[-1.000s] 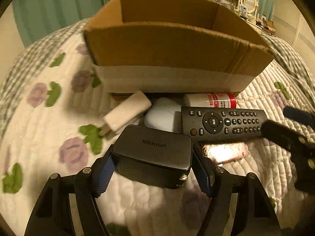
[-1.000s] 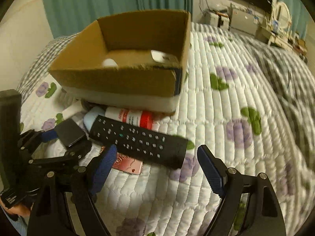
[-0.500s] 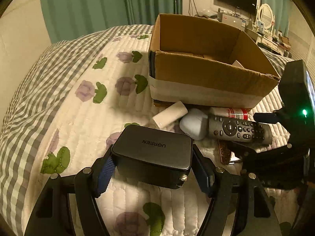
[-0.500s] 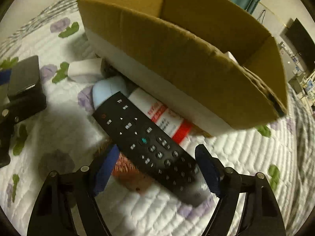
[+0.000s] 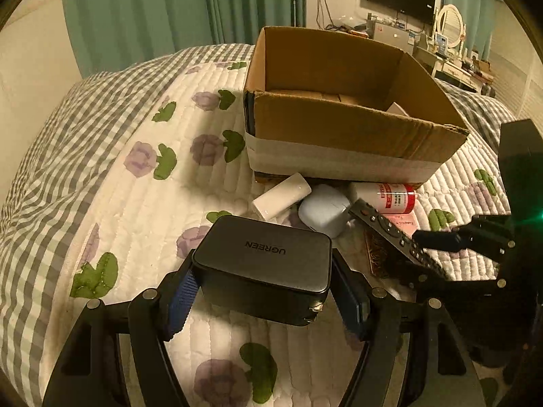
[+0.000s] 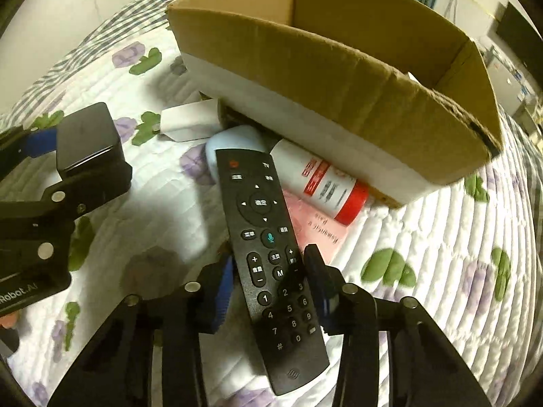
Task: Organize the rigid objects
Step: 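Grasp the black UGREEN charger with the left gripper while the right grasps the black remote, then lower the charger and remote into the box and open both grippers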
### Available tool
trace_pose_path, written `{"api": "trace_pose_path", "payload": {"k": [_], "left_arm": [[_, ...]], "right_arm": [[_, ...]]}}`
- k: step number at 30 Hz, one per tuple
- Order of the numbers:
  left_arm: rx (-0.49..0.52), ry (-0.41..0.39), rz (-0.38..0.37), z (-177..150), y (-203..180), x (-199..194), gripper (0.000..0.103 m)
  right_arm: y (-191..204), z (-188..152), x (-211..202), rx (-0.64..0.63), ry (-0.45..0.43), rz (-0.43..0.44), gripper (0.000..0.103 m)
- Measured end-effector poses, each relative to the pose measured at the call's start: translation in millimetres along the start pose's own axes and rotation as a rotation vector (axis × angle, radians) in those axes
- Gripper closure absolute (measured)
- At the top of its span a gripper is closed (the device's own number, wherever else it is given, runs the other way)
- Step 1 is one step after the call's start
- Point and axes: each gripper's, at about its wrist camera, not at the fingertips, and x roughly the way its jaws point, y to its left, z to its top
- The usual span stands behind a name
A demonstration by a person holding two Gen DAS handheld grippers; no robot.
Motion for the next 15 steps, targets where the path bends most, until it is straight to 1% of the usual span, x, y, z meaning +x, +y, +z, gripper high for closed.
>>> {"api": "trace_pose_path", "payload": {"k": [1, 2, 4, 7, 8, 9, 12, 15], "left_arm": [[-0.001, 0.001, -0.005, -1, 0, -2, 0.030], [-0.001, 0.002, -0.012, -1, 0, -4, 0.030], [0.000, -0.002, -0.022, -3, 0, -9, 0.030], [0.004, -0.013, -0.028, -6, -1, -19, 0.030], [0.003, -0.016, -0.030, -6, 0, -22, 0.030], [0.005, -0.021, -0.032, -7, 0, -25, 0.030], [0.006, -0.040, -0.034, -6, 1, -37, 0.030], [0.003, -0.066, -0.036, -2, 2, -49, 0.030]], "right_arm": [[0, -4, -2, 0.020, 0.000, 0.011, 0.066], [-1, -6, -4, 0.044, -0.006, 0.025, 0.073], [-1, -9, -9, 0.075, -0.015, 0.040, 0.075], [2, -17, -15, 0.093, -0.023, 0.003, 0.076], [4, -18, -19, 0.093, -0.042, -0.007, 0.079], [6, -19, -27, 0.101, -0.064, -0.005, 0.084], [14, -26, -45, 0.123, -0.095, -0.003, 0.084], [16, -32, -66, 0.118, -0.125, -0.011, 0.084]]}}
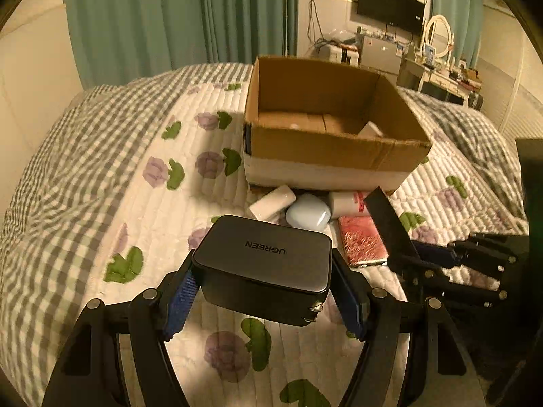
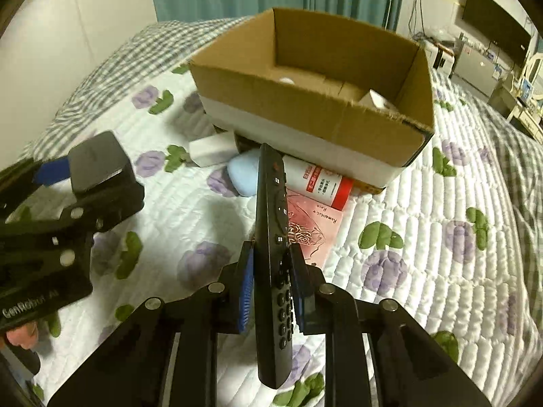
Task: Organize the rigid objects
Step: 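Lower the charger and remote into the box and open both grippers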
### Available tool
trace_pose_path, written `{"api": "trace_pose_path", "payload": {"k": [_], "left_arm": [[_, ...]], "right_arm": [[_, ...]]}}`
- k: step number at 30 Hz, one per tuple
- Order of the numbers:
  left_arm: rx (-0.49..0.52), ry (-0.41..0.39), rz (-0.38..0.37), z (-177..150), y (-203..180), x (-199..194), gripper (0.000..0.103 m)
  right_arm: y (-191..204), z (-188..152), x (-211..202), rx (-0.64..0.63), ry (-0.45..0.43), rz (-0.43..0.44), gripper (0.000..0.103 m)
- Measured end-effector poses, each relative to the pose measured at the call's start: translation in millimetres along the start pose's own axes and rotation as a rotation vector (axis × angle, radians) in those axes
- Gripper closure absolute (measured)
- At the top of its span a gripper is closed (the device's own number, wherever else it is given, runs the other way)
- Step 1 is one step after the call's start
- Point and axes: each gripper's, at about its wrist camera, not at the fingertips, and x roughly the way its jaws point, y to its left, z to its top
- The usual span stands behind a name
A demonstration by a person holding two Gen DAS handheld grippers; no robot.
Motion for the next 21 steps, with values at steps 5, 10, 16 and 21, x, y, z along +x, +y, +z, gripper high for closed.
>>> {"api": "trace_pose_path", "payload": {"k": [5, 10, 16, 21], "left_arm": [[0.012, -0.063, -0.011, 21, -2, -20, 0.030], [0.034, -0.149, 0.003, 61, -5, -33, 0.030], [0.050, -0.203, -0.021, 122, -12, -14, 0.030], [0.081, -0.175, -0.039, 151, -26, 28, 0.030]], "right_arm": [[-6, 8, -42, 0.023, -0.083, 0.029, 0.084], [-13, 50, -75, 0.048, -0.185, 0.044, 0.084], [-35, 113, -96, 0.062, -0.280, 0.027, 0.084], [-57, 145, -80, 0.083, -0.285, 0.031, 0.084]]}}
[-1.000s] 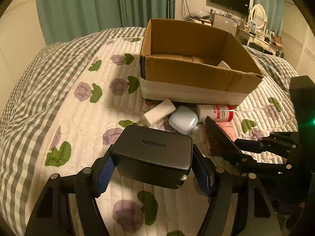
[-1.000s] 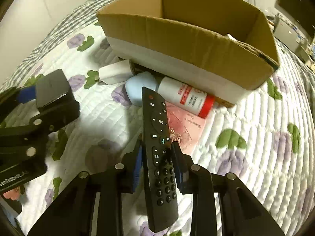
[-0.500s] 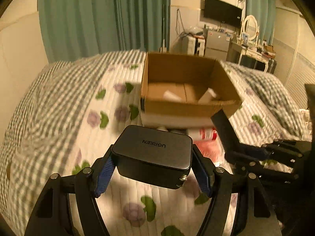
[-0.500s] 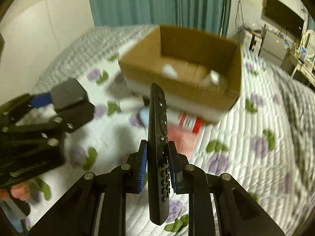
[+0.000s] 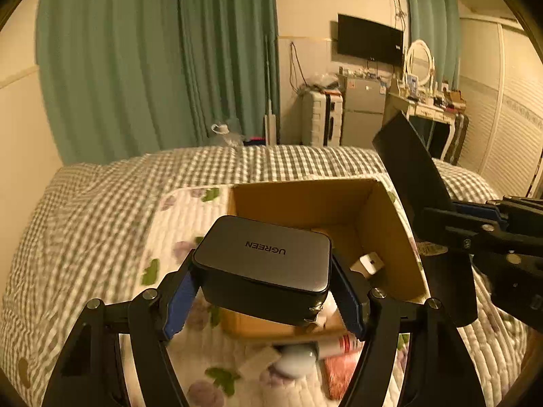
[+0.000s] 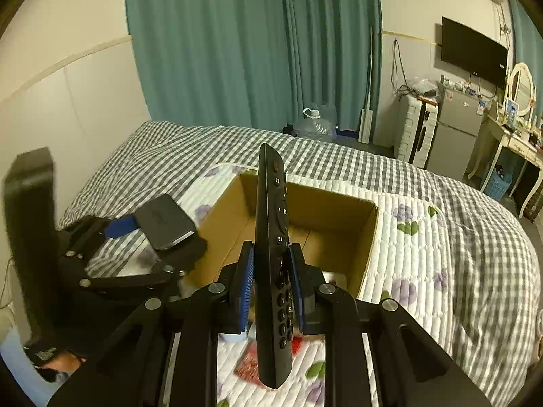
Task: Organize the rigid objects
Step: 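Lower the charger and remote into the box and open both grippers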
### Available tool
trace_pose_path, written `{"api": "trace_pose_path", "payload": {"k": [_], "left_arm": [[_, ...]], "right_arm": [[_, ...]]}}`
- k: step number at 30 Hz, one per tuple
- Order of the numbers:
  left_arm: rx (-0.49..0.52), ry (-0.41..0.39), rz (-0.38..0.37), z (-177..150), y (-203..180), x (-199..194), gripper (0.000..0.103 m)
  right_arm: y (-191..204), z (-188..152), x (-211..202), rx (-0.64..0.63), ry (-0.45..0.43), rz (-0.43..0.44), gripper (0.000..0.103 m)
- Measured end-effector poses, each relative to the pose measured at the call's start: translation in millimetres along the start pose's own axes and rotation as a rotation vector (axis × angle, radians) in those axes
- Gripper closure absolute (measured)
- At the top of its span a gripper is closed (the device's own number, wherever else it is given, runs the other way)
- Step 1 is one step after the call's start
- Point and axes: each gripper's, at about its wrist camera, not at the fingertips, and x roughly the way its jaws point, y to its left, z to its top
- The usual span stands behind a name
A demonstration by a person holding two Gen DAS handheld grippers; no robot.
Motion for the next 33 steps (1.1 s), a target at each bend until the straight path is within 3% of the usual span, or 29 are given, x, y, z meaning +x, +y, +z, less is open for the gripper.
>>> {"api": "trace_pose_path", "payload": {"k": [7, 13, 18, 23, 33], "left_arm": [[0.019, 0.068, -0.011, -6, -13, 64, 0.030], [0.019, 0.103, 0.000, -12, -13, 85, 0.030], [0.024, 0.144, -0.023, -18, -13, 88, 0.027], [0.027, 0.040, -0.017, -10, -9, 59, 0.023], [-0.008, 0.010, 0.011, -10, 20, 29, 0.023]], "right_arm": [[-24, -2, 48, 0.036, 0.046, 0.023, 0.084], [-33, -5, 65, 0.033, 0.058, 0.034, 0.084], [-37, -7, 70, 0.037, 0.063, 0.022, 0.084], [-38, -6, 69, 0.044, 0.075, -0.016, 0.084], [-33, -15, 101, 0.073, 0.141, -0.041, 0.084]]}}
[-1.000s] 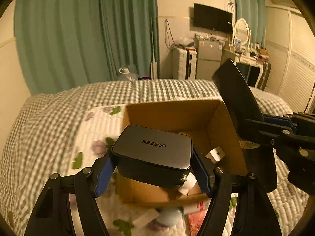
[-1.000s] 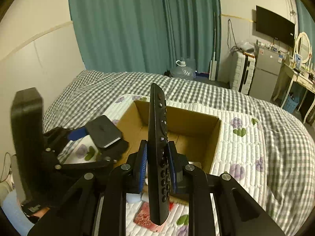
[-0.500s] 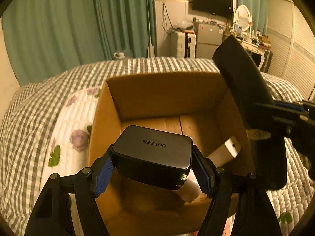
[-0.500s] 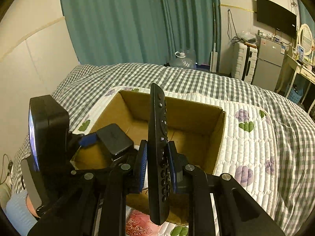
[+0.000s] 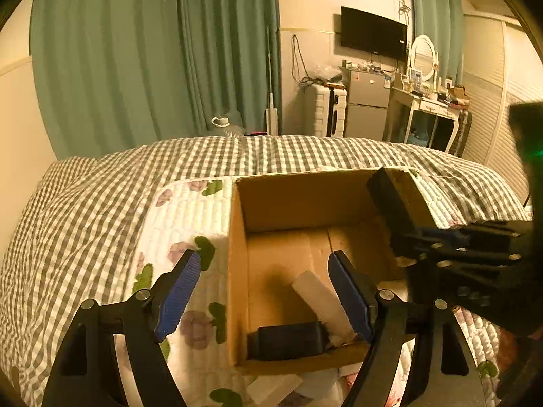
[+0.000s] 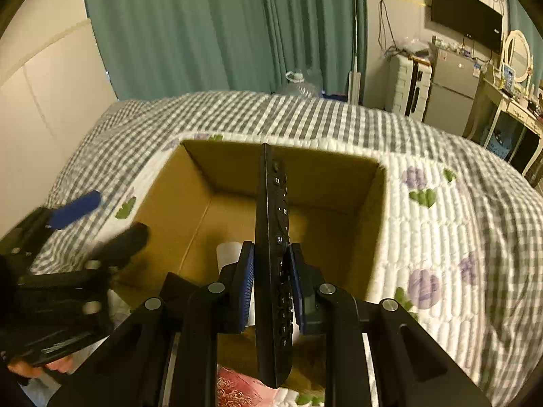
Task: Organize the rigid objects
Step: 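Lower the charger and remote into the box and open both grippers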
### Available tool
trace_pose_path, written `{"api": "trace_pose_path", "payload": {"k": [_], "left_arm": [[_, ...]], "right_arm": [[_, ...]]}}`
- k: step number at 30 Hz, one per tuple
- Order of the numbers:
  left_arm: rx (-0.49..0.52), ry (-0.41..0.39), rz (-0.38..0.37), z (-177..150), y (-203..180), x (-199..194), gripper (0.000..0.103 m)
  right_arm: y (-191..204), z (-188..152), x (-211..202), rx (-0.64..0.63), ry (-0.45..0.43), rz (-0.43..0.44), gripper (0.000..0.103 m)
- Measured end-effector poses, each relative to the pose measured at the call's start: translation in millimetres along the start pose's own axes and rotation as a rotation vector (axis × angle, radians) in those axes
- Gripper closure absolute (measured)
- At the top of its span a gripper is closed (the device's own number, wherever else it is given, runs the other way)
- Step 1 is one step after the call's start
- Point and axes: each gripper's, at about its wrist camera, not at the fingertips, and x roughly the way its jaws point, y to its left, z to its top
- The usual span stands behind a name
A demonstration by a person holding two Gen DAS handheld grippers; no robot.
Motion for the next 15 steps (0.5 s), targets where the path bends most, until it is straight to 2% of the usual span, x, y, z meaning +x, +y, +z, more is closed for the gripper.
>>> {"api": "trace_pose_path", "payload": {"k": [5, 9, 11, 12, 15], "left_arm": [[0.019, -0.002, 0.018, -5, 4, 0, 0.023], [0.016, -0.013, 0.021, -8, 7, -9, 0.023], [0.011, -0.022, 0.022, -9, 9, -18, 0.023], [0.007, -0.025, 0.023, -9, 9, -23, 0.023], [0.004, -0.031, 0.024, -11, 11, -39, 0.023]], "right_arm": [[5, -5, 23, 0.006, 0.027, -0.004, 0.083], [6, -6, 18, 0.013, 0.012, -0.022, 0.081], [8, -7, 6, 0.015, -0.009, -0.037, 0.067], [9, -8, -2, 0.014, -0.019, -0.045, 0.056], [15, -13, -30, -0.006, -0.051, -0.088, 0.053]]}}
